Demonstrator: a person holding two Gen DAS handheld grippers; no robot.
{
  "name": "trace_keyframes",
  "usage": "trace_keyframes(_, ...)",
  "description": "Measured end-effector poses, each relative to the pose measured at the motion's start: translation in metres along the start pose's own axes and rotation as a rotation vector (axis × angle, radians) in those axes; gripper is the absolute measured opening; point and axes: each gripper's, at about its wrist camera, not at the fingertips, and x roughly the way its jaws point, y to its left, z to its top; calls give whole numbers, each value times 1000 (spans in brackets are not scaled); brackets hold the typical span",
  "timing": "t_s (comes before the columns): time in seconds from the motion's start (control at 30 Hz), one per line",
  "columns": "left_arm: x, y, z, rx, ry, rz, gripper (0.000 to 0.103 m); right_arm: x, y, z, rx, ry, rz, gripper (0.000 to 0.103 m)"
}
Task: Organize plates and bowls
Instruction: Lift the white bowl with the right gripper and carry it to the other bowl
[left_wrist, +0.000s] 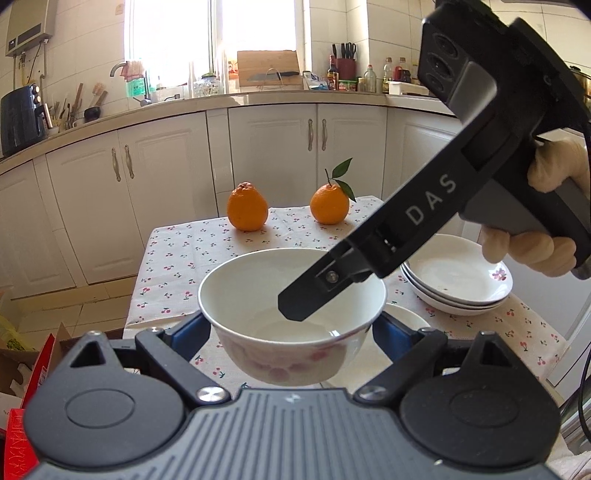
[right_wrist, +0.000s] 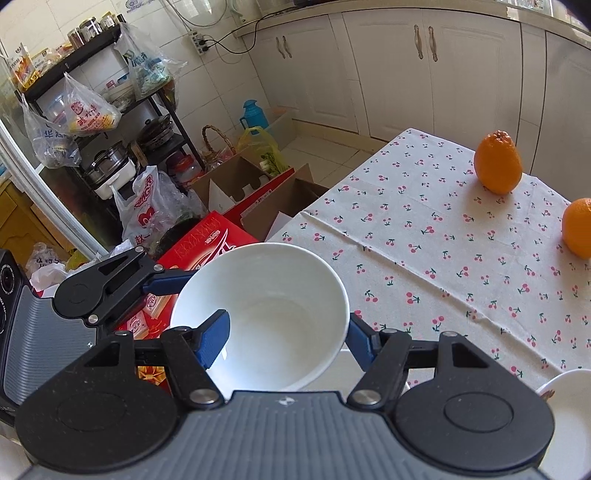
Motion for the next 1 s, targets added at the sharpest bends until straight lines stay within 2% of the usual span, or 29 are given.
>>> trace_keyframes(0.43,10,-25,-5,26,19,-75,94,-24,-9,-27,35,-24,-48,73)
trace_keyframes(1.0,35,-35,-12,21,86,-124,94,-16,-31,-48,83,4,-69,73)
